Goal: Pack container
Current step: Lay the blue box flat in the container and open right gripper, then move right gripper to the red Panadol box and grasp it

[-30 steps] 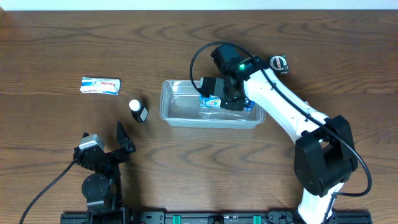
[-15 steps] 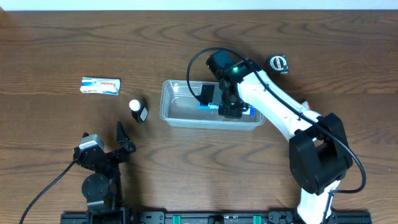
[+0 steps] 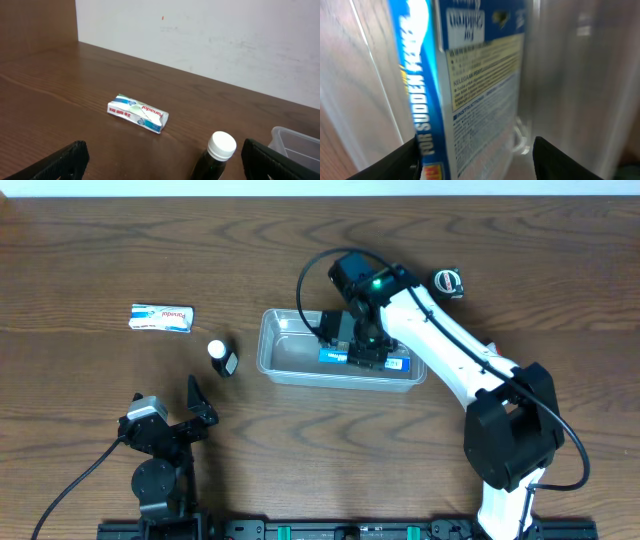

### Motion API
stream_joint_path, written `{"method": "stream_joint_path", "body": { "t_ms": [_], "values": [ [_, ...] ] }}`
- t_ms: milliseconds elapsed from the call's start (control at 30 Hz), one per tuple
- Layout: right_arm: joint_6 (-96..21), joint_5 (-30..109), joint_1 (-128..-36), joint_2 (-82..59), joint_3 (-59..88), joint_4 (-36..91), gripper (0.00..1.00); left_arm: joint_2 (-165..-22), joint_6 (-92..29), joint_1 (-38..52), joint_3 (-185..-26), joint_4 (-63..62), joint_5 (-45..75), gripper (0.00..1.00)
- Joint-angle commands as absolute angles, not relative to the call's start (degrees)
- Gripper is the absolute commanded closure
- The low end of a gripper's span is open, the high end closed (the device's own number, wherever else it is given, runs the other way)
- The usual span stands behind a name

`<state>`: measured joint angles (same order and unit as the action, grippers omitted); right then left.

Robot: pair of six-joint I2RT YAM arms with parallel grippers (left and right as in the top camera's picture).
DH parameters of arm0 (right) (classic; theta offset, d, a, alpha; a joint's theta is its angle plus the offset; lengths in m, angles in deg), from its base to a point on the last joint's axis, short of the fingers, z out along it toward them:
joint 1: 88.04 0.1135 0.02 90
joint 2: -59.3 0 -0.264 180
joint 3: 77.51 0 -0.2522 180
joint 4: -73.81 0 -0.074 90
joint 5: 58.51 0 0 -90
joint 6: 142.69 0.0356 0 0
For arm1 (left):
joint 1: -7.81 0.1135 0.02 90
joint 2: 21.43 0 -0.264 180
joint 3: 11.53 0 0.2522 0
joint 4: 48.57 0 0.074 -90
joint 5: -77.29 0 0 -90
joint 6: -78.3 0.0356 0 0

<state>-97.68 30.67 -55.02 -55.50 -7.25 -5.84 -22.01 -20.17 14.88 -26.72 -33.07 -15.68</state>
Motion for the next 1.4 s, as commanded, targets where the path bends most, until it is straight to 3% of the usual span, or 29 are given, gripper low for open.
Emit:
{"method": "stream_joint_path", "body": {
  "t_ms": [0, 500, 700, 767, 1067, 1200, 1367],
  "values": [
    [-97.3, 31.3, -54.6, -56.0, -11.6, -7.1, 0.33, -21.7, -19.0, 15.2, -25.5, -31.0, -16.3, 0.02],
    [-95.8, 36.5, -54.6, -56.0, -17.0, -11.3, 0.39, -21.7, -19.0, 15.2, -25.5, -30.9, -16.3, 0.02],
    [-93.3, 51.9, -54.6, -56.0, -17.0, -13.3, 0.25, -21.7, -19.0, 15.2, -25.5, -31.0, -16.3, 0.02],
    [-91.9, 57.4, -54.6, -56.0, -17.0, -13.6, 0.01, -21.7, -19.0, 15.2, -25.5, -30.9, -16.3, 0.02],
    [-88.4, 70.8, -54.6, -56.0, -17.0, -11.5, 0.02, -21.7, -19.0, 15.2, -25.5, -30.9, -16.3, 0.02],
    [-77.8, 67.4, -55.8, -55.8, -17.3, -9.9, 0.15, -21.7, -19.0, 15.2, -25.5, -31.0, -16.3, 0.02],
    [-62.7, 56.7, -59.3, -54.5, -18.9, -7.4, 0.15, -21.7, -19.0, 15.2, -25.5, -31.0, -16.3, 0.02]
  ]
}}
